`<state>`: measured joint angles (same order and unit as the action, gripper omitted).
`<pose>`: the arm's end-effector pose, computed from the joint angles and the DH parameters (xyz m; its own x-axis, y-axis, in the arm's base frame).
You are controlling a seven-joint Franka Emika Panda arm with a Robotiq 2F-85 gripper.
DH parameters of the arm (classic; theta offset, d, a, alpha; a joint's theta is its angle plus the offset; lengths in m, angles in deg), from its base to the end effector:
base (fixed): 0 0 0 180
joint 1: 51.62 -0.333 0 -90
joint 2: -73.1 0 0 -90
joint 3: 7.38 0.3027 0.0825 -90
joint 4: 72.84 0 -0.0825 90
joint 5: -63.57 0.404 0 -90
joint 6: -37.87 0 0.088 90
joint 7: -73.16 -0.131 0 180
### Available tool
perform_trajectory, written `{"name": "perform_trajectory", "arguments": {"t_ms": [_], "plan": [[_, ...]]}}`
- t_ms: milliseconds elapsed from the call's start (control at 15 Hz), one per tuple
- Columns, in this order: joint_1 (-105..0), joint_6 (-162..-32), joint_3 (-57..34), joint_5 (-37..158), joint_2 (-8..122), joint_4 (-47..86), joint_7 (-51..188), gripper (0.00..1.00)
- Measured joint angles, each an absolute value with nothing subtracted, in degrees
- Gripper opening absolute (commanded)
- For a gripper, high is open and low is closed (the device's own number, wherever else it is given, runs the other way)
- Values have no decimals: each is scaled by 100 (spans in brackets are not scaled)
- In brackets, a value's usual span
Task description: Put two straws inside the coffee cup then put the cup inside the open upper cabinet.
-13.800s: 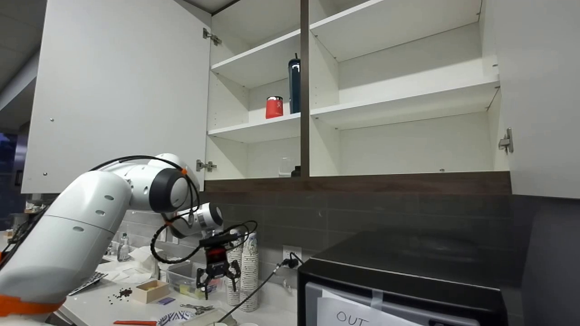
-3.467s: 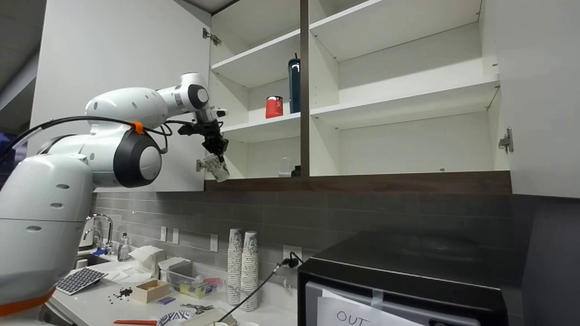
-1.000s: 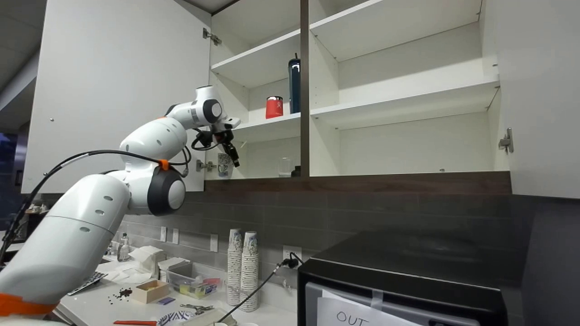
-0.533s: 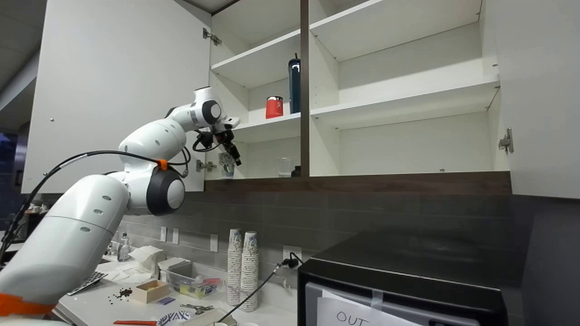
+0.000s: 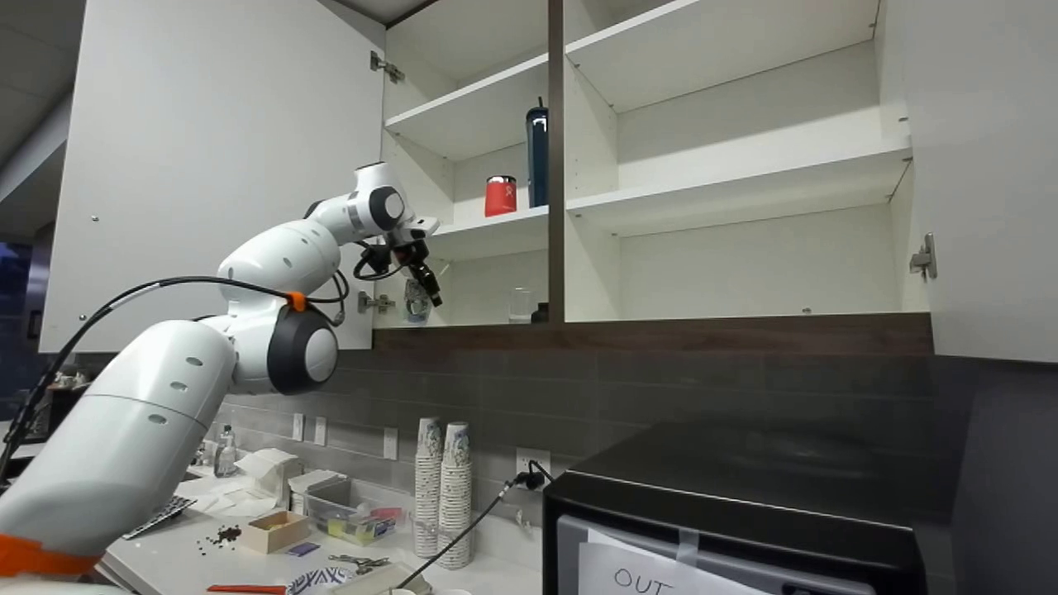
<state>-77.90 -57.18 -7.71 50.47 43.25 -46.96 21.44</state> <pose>0.6039 0.2650 0.8073 0.6704 -0.5082 0.5406 -0.3460 -0.8587 -0.3781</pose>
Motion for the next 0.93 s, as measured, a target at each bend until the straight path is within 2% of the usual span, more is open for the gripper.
{"name": "perform_trajectory", "arguments": {"t_ms": [200,467,800,933], "plan": [[-7806,-5747,-821,5009,4343,-4708,2144,3],[-7868,-5842,-868,4935,4358,-4731,2144,0],[-7976,-6127,-893,4874,4350,-4729,2151,0],[-8001,-6158,-894,4875,4347,-4729,2182,29]]}}
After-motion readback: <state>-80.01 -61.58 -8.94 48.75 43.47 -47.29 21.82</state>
